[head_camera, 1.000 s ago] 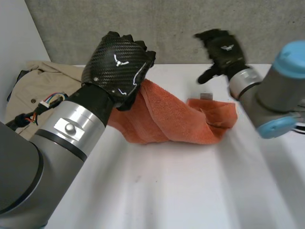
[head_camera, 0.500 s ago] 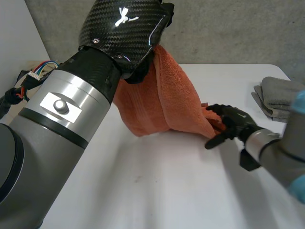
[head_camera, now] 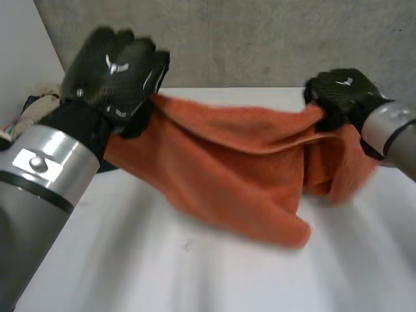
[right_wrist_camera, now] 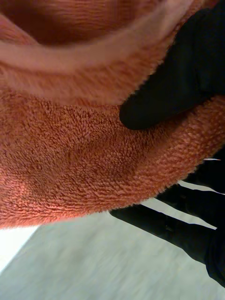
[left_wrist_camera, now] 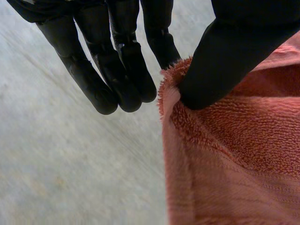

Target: Fold the laundry.

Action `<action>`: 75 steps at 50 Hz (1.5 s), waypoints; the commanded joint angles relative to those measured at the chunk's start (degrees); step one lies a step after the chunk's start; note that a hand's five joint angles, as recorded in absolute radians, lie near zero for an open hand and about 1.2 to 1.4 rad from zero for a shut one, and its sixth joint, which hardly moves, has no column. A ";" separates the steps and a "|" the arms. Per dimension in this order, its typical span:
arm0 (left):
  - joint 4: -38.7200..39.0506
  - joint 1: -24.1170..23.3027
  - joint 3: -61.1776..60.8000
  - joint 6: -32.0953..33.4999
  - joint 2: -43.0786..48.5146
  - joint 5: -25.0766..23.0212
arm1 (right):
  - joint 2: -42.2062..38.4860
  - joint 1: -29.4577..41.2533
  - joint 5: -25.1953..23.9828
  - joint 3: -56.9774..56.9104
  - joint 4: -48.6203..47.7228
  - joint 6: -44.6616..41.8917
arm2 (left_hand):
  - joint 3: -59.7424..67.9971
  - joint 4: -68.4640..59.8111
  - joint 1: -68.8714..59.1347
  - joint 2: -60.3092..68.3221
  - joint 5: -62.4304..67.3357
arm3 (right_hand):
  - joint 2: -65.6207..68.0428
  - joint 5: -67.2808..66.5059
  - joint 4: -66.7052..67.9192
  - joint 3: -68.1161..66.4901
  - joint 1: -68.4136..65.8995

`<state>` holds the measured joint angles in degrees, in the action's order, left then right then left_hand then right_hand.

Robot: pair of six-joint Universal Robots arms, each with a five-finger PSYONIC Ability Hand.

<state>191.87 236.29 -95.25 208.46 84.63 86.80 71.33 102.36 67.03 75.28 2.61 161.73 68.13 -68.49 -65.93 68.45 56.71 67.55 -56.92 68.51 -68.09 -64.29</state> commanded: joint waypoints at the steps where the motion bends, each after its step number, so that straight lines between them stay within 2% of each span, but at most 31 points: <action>1: -0.27 3.12 -6.52 -3.23 0.18 -0.58 | -14.54 1.44 -10.07 -16.73 9.51 -3.07 | 11.87 -11.51 -14.07 11.55 13.29 | 12.45 -13.08 11.49 -11.91 -15.71; 5: -0.27 3.83 -9.16 -5.60 1.49 -0.76 | -24.46 2.06 -10.34 -24.11 15.30 -11.49 | 11.87 -11.51 -14.07 11.55 13.29 | 12.45 -13.08 11.49 -11.91 -15.71; 6: -0.36 3.92 -9.34 -5.95 1.76 -0.67 | -25.62 2.23 -10.34 -24.56 16.28 -13.00 | 11.87 -11.51 -14.07 11.55 13.29 | 1.94 -2.57 0.98 -1.40 -5.20; 9: -0.62 3.92 -9.69 -6.75 2.64 -0.58 | -27.56 2.76 -9.99 -25.10 19.79 -18.09 | 11.87 -11.51 -14.07 11.55 13.29 | -57.55 56.92 -58.51 58.09 54.29; 12: -0.62 4.00 -9.69 -6.92 2.64 -0.67 | -26.69 3.02 -9.02 -24.40 21.29 -18.73 | 11.87 -11.51 -14.07 11.55 13.29 | -57.55 56.92 -58.51 58.09 54.29; 16: -0.62 4.01 -9.08 -6.75 2.55 -0.85 | -22.39 3.12 -6.65 -20.97 21.38 -11.63 | 11.87 -11.51 -14.07 11.55 13.29 | -57.55 56.92 -58.51 58.09 54.29; 19: -0.62 3.92 -8.46 -6.75 2.38 -0.85 | -16.33 2.33 -3.84 -15.88 20.42 -2.75 | 11.87 -11.51 -14.07 11.55 13.29 | -57.55 56.92 -58.51 58.09 54.29; 20: -0.62 3.83 -8.29 -6.75 2.20 -0.85 | -12.92 1.37 -1.83 -13.00 19.55 1.36 | 11.87 -11.51 -14.07 11.55 13.29 | -57.55 56.92 -58.51 58.09 54.29; 24: -0.62 3.74 -7.58 -6.66 1.50 -0.85 | -7.00 -1.01 4.68 -5.25 17.70 7.81 | 11.87 -11.51 -14.07 11.55 13.29 | -57.55 56.92 -58.51 58.09 54.29; 28: -0.62 3.74 -7.23 -6.66 1.15 -0.93 | -4.28 -2.33 11.36 1.00 16.73 6.77 | 11.87 -11.51 -14.07 11.55 13.29 | -57.55 56.92 -58.51 58.09 54.29; 30: -0.71 3.74 -7.06 -6.57 1.15 -0.93 | -3.40 -2.69 14.08 4.15 16.81 4.05 | 11.87 -11.51 -14.07 11.55 13.29 | -51.20 50.57 -52.16 51.74 47.94; 34: -0.71 3.92 -6.97 -6.49 1.32 -1.11 | -3.22 -2.95 16.37 8.81 16.46 -0.17 | 11.87 -11.51 -14.07 11.55 13.29 | -46.44 45.82 -47.41 46.99 43.19; 41: -0.54 5.23 -6.88 -6.40 1.50 -1.11 | -7.08 -2.78 16.99 12.43 9.27 -1.15 | 11.87 -11.51 -14.07 11.55 13.29 | -45.27 44.64 -46.24 45.81 42.01; 48: -0.36 7.95 -6.79 -6.40 2.55 -1.81 | -12.35 -2.34 18.14 9.90 2.93 -0.80 | 11.87 -11.51 -14.07 11.55 13.29 | -31.00 30.38 -31.97 31.55 27.75; 54: -0.27 10.16 -6.18 -6.75 4.92 -3.13 | -16.66 -1.81 18.40 6.20 3.19 -0.89 | 11.87 -11.51 -14.07 11.55 13.29 | -24.58 23.96 -25.55 25.13 21.33; 58: -0.27 11.47 -5.12 -6.75 7.65 -4.10 | -18.33 -1.63 18.40 4.09 4.68 -0.89 | 11.87 -11.51 -14.07 11.55 13.29 | -14.15 13.53 -15.12 14.70 10.90; 63: -0.27 12.70 -2.49 -6.75 11.95 -4.27 | -18.42 -1.54 18.23 2.15 6.26 -0.45 | 11.87 -11.51 -14.07 11.55 13.29 | -16.15 15.52 -17.11 16.69 12.89; 66: -0.62 12.97 -0.73 -6.66 14.33 -4.27 | -17.63 -1.37 18.40 1.62 9.24 0.34 | 11.87 -11.51 -14.07 11.55 13.29 | -32.95 32.32 -33.91 33.49 29.69; 70: -1.24 12.97 0.24 -6.75 15.91 -4.10 | -15.61 -1.54 17.70 2.15 13.03 1.75 | 11.87 -11.51 -14.07 11.55 13.29 | -33.99 33.37 -34.96 34.54 30.74; 75: -0.98 12.71 0.41 -6.75 16.00 -3.92 | -14.47 -1.55 15.95 4.08 13.21 2.46 | 11.87 -11.51 -14.07 11.55 13.29 | -32.99 32.36 -33.96 33.53 29.73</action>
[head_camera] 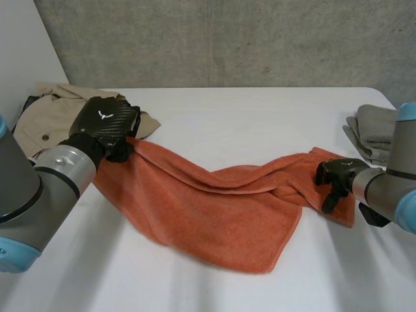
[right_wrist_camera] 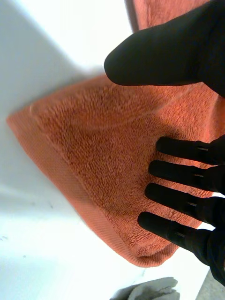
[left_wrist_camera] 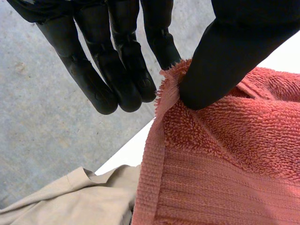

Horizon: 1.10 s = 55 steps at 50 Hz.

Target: Fold the laundry.

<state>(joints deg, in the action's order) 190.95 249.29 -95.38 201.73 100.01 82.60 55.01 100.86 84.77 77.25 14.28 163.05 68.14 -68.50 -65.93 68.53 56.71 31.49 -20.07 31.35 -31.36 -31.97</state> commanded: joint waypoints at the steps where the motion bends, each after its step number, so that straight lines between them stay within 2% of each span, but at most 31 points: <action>1: 0.03 -0.29 0.55 -0.02 0.71 0.19 | 1.77 0.04 -1.88 2.29 1.20 0.95 | 11.86 -11.50 -14.07 11.47 13.29 | 3.41 -4.82 3.54 -3.54 -2.93; 3: 0.21 -0.29 0.72 -0.02 0.89 0.19 | 1.16 0.13 -1.89 2.64 0.40 0.77 | 11.86 -11.50 -14.07 11.47 13.29 | 4.08 -5.49 4.21 -4.21 -3.60; 7: 0.30 -0.20 0.90 -0.02 1.59 0.19 | -0.51 -0.05 -1.62 2.90 -1.88 -0.19 | 11.86 -11.50 -14.07 11.47 13.29 | 13.81 -15.22 13.94 -13.94 -13.33; 13: 1.44 0.76 2.22 0.33 4.84 -0.07 | -3.59 -0.40 -1.45 0.54 -6.89 -3.97 | 11.86 -11.50 -14.07 11.47 13.29 | 48.46 -49.87 48.59 -48.59 -47.98; 20: 5.12 1.82 10.55 0.94 11.16 -1.21 | -3.25 -0.40 -0.57 -10.26 -10.23 -11.35 | 11.86 -11.50 -14.07 11.47 13.29 | 48.51 -49.93 48.65 -48.64 -48.03; 24: 11.88 1.91 24.08 2.61 15.38 -2.36 | -0.79 0.04 -1.00 -20.11 -18.30 -13.03 | 11.86 -11.50 -14.07 11.47 13.29 | 48.51 -49.93 48.65 -48.64 -48.03; 28: 19.97 2.43 36.12 2.44 16.45 -2.18 | 1.24 -0.22 -1.36 -26.44 -33.23 -11.62 | 11.86 -11.50 -14.07 11.47 13.29 | 48.51 -49.93 48.65 -48.64 -48.03; 29: 22.94 2.61 39.36 1.48 15.66 -1.40 | 1.94 -0.48 -1.10 -27.32 -39.44 -10.31 | 11.86 -11.50 -14.07 11.47 13.29 | 48.51 -49.93 48.65 -48.64 -48.03; 32: 26.39 2.96 40.80 -1.15 14.08 1.06 | 3.34 -0.75 -1.01 -27.51 -47.13 -8.02 | 11.86 -11.50 -14.07 11.47 13.29 | 48.51 -49.93 48.65 -48.64 -48.03; 35: 27.11 3.31 38.70 -4.14 12.75 4.41 | 5.02 -1.45 -1.44 -26.02 -48.82 -4.25 | 11.86 -11.50 -14.07 11.47 13.29 | 48.51 -49.93 48.65 -48.64 -48.03; 39: 26.14 4.54 30.80 -6.17 11.00 5.73 | 6.34 -2.24 -3.64 -22.77 -45.14 -0.73 | 11.86 -11.50 -14.07 11.47 13.29 | 48.51 -49.93 48.65 -48.64 -48.03; 43: 26.05 5.51 20.17 -6.52 9.77 4.33 | 6.95 -3.82 -7.33 -16.62 -42.50 0.16 | 11.86 -11.50 -14.07 11.47 13.29 | 48.51 -49.93 48.65 -48.64 -48.03; 48: 27.71 6.65 5.95 -6.26 10.03 2.05 | 7.39 -5.84 -13.47 -3.38 -41.61 -0.02 | 11.86 -11.50 -14.07 11.47 13.29 | 48.51 -49.93 48.65 -48.64 -48.03; 55: 29.74 7.53 -5.15 -5.39 15.03 -1.91 | 4.23 -7.52 -21.21 9.40 -40.91 -2.47 | 11.86 -11.50 -14.07 11.47 13.29 | 48.51 -49.93 48.65 -48.64 -48.03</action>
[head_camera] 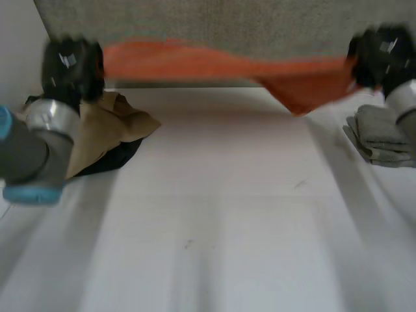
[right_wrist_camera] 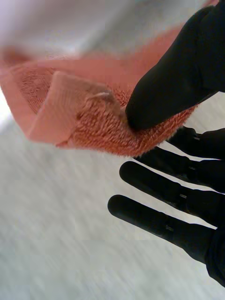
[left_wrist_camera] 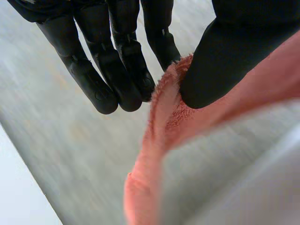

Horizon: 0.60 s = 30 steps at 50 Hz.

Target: Fold the laundry.

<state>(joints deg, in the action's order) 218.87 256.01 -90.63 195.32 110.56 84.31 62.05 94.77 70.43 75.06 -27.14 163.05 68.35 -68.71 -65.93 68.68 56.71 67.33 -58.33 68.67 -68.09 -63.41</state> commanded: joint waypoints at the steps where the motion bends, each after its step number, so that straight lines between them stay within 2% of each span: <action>1: 1.73 0.81 -11.13 2.33 6.14 -4.75 | -4.12 -1.51 -8.01 13.78 1.21 -3.95 | 11.65 -11.29 -14.07 11.32 13.29 | 12.67 -11.67 11.33 -11.91 -16.59; 4: 0.60 1.25 -12.29 5.32 8.87 -5.99 | -6.32 -1.34 -9.17 15.90 4.19 -8.08 | 11.65 -11.29 -14.07 11.32 13.29 | 12.67 -11.67 11.33 -11.91 -16.59; 10: -4.33 2.39 -12.03 9.46 9.15 -6.43 | -6.77 -1.34 -7.33 14.42 14.21 -12.58 | 11.65 -11.29 -14.07 11.32 13.29 | 11.98 -10.98 10.65 -11.23 -15.90; 12: -5.91 2.57 -11.67 9.72 7.66 -6.52 | -6.33 -1.43 -5.75 12.31 19.73 -11.70 | 11.65 -11.29 -14.07 11.32 13.29 | -1.10 2.09 -2.43 1.85 -2.83; 18: -7.23 1.60 -11.85 8.15 5.19 -6.44 | -6.24 -1.60 0.84 8.00 33.71 -7.84 | 11.65 -11.29 -14.07 11.32 13.29 | -15.76 16.75 -17.09 16.51 11.83; 24: -7.06 1.42 -11.41 7.79 5.28 -6.08 | -6.33 -2.30 2.87 8.35 33.39 -7.57 | 11.65 -11.29 -14.07 11.32 13.29 | -20.83 21.82 -22.16 21.58 16.90; 30: -7.32 3.00 -10.71 7.88 5.46 -6.17 | -7.65 -2.31 3.05 9.40 27.15 -8.09 | 11.65 -11.29 -14.07 11.32 13.29 | -20.83 21.83 -22.16 21.58 16.90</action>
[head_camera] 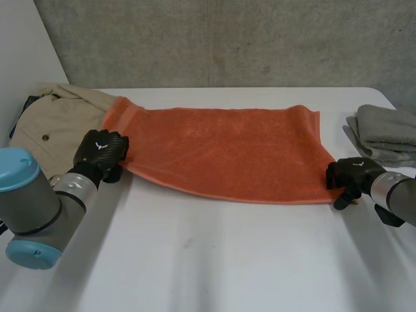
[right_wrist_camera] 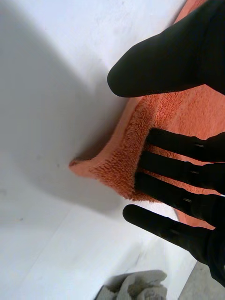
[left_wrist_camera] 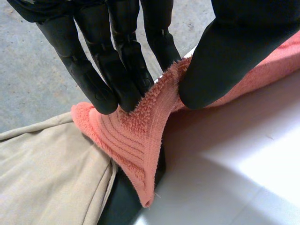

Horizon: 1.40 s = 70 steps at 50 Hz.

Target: Fold the laundry.

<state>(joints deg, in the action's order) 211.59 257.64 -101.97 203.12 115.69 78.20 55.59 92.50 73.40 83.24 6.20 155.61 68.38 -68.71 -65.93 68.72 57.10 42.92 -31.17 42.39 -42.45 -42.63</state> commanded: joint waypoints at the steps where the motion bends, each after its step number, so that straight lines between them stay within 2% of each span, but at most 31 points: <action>1: -0.13 1.63 0.80 0.00 0.41 -0.06 | -1.63 0.05 0.16 1.13 -7.24 -1.00 | 11.62 -11.29 -14.07 11.28 12.90 | 3.59 -5.33 4.12 -4.05 -3.87; 6: -0.30 2.25 0.98 -0.09 0.15 -0.24 | -2.51 0.13 0.34 1.04 -9.27 -3.64 | 11.62 -11.29 -14.07 11.28 12.90 | 8.77 -10.51 9.30 -9.23 -9.06; 9: -0.92 2.25 0.72 -0.09 -0.38 -0.33 | -2.25 -0.39 0.25 1.04 -10.50 -6.36 | 11.62 -11.29 -14.07 11.28 12.90 | 37.01 -38.75 37.54 -37.47 -37.29; 14: -4.43 1.72 -0.68 0.26 -2.04 -0.94 | -0.49 -0.66 -0.10 2.88 -11.82 -8.74 | 11.62 -11.29 -14.07 11.28 12.90 | 37.08 -38.83 37.61 -37.55 -37.37; 18: -10.75 1.63 -3.06 1.57 -5.29 -1.29 | 3.81 -0.66 -1.15 5.70 -9.55 -10.15 | 11.62 -11.29 -14.07 11.28 12.90 | 37.08 -38.83 37.61 -37.55 -37.37; 22: -20.67 2.33 -7.10 5.08 -11.00 -1.03 | 8.73 -2.50 -2.56 8.25 -1.04 -12.87 | 11.62 -11.29 -14.07 11.28 12.90 | 37.08 -38.83 37.61 -37.55 -37.37; 23: -25.74 2.68 -8.85 6.83 -13.45 -1.03 | 10.31 -4.07 -2.65 8.77 4.47 -14.79 | 11.62 -11.29 -14.07 11.28 12.90 | 37.08 -38.83 37.61 -37.55 -37.37; 25: -30.69 3.04 -10.61 8.86 -15.75 -0.86 | 11.98 -5.75 -2.48 9.13 11.08 -18.04 | 11.62 -11.29 -14.07 11.28 12.90 | 37.08 -38.83 37.61 -37.55 -37.37; 26: -35.67 3.47 -12.19 11.05 -17.93 -0.68 | 13.65 -7.41 -2.21 9.56 18.34 -22.23 | 11.62 -11.29 -14.07 11.28 12.90 | 37.08 -38.83 37.61 -37.55 -37.37; 29: -43.35 4.00 -13.69 14.49 -20.41 -0.24 | 16.47 -9.70 -1.51 10.18 29.27 -29.63 | 11.62 -11.29 -14.07 11.28 12.90 | 37.08 -38.83 37.61 -37.55 -37.37; 30: -47.81 4.35 -14.22 16.15 -21.55 -0.50 | 17.87 -11.19 -1.16 10.62 35.49 -34.71 | 11.62 -11.29 -14.07 11.28 12.90 | 37.08 -38.83 37.61 -37.55 -37.37; 32: -51.70 4.97 -14.22 17.92 -21.91 -0.85 | 18.84 -12.60 -1.16 10.62 39.67 -39.13 | 11.62 -11.29 -14.07 11.28 12.90 | 37.08 -38.83 37.61 -37.55 -37.37; 35: -56.72 5.06 -13.00 20.12 -21.03 -2.08 | 18.68 -12.79 -1.42 9.93 39.51 -42.49 | 11.62 -11.29 -14.07 11.28 12.90 | 37.08 -38.83 37.61 -37.55 -37.37; 37: -56.03 4.45 -11.25 20.56 -19.72 -2.43 | 17.62 -11.74 -1.51 8.44 37.50 -41.62 | 11.62 -11.29 -14.07 11.28 12.90 | 37.08 -38.83 37.61 -37.55 -37.37; 41: -49.01 2.08 -3.78 19.86 -14.01 -1.56 | 13.06 -8.84 -1.24 3.60 30.56 -34.95 | 11.62 -11.29 -14.07 11.28 12.90 | 37.08 -38.83 37.61 -37.55 -37.37; 44: -41.90 0.32 3.07 18.37 -9.44 0.46 | 10.15 -6.99 -1.51 -0.18 24.76 -29.58 | 11.62 -11.29 -14.07 11.28 12.90 | 37.08 -38.83 37.61 -37.55 -37.37; 49: -30.31 -2.23 14.22 17.84 -1.11 0.99 | 6.11 -5.06 -1.60 -5.45 12.38 -23.17 | 11.62 -11.29 -14.07 11.28 12.90 | 37.08 -38.83 37.61 -37.55 -37.37; 54: -22.90 -3.29 24.78 18.89 7.69 1.08 | 2.68 -2.95 -1.42 -8.62 4.01 -19.56 | 11.62 -11.29 -14.07 11.28 12.90 | 37.08 -38.83 37.61 -37.55 -37.37; 63: -22.36 -3.82 41.91 22.14 22.02 0.91 | -5.31 0.39 1.38 -14.42 -8.12 -16.74 | 11.62 -11.29 -14.07 11.28 12.90 | 37.08 -38.83 37.61 -37.55 -37.37; 70: -23.94 -3.99 48.44 22.58 27.31 0.38 | -9.98 1.63 4.73 -17.67 -12.44 -16.74 | 11.62 -11.29 -14.07 11.28 12.90 | 37.08 -38.83 37.61 -37.55 -37.37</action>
<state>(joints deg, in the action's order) 189.44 253.71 -58.14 225.60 139.36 79.02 49.09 93.23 75.71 67.95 -3.48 139.05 68.38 -68.72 -65.93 68.72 57.10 67.44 -58.26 68.66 -68.10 -64.29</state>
